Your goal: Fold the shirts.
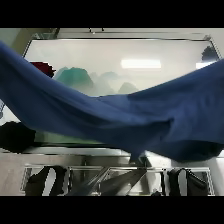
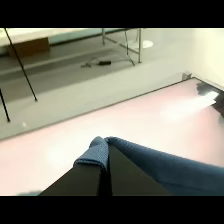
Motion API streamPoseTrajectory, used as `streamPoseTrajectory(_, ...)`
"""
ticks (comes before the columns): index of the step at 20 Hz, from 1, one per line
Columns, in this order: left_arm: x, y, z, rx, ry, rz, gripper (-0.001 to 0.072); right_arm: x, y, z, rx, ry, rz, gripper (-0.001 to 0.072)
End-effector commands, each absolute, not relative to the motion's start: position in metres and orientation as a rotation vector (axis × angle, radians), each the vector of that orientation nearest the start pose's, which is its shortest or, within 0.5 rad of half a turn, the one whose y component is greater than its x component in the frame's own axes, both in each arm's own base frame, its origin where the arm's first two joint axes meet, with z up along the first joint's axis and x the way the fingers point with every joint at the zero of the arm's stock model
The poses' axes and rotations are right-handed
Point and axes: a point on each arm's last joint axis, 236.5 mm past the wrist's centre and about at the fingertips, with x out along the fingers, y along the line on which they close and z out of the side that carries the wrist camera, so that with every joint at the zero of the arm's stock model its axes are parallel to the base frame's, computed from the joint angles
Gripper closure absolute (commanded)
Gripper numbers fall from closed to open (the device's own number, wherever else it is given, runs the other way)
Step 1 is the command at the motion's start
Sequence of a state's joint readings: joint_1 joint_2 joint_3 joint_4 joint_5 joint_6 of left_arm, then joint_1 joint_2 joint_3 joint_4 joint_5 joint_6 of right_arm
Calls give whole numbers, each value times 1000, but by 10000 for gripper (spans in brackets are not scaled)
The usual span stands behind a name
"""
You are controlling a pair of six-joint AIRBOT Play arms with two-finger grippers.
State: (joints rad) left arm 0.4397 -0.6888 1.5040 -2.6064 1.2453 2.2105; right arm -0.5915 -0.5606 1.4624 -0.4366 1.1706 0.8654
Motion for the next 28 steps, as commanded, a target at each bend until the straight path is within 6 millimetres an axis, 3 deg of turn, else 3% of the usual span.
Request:
streamPoseTrajectory(1, 324, -67, 360, -154, 279, -552, 695, 295, 56, 418, 42, 96, 508, 692)
streamPoseTrajectory(3, 368, -60, 306, -269, 411, -591, 695, 341, 46, 371, 158, 238, 594, 692)
streamPoseTrajectory(6, 418, -79, 218, -365, 623, -696, 695, 400, 70, 283, 266, 443, 771, 692)
streamPoseTrajectory(9, 462, -96, 137, -443, 781, -736, 695, 465, 83, 197, 389, 583, 780, 692)
streamPoseTrajectory(13, 518, -83, 59, -523, 881, -704, 694, 531, 54, 95, 557, 688, 612, 693)
streamPoseTrajectory(15, 539, -78, 35, -563, 911, -687, 694, 545, 47, 67, 590, 718, 576, 692)
streamPoseTrajectory(18, 561, -68, 15, -533, 932, -661, 694, 555, 39, 46, 586, 751, 545, 693)
streamPoseTrajectory(21, 563, -51, -20, -411, 1064, -559, 695, 539, 12, -1, 473, 908, 441, 693)
streamPoseTrajectory(23, 554, -54, -35, -340, 1137, -568, 694, 526, -13, -25, 388, 999, 362, 693)
streamPoseTrajectory(25, 556, -54, -46, -284, 1145, -538, 694, 525, -27, -30, 344, 1006, 335, 693)
streamPoseTrajectory(28, 568, -51, -54, -176, 1123, -482, 694, 537, -30, -35, 334, 971, 308, 692)
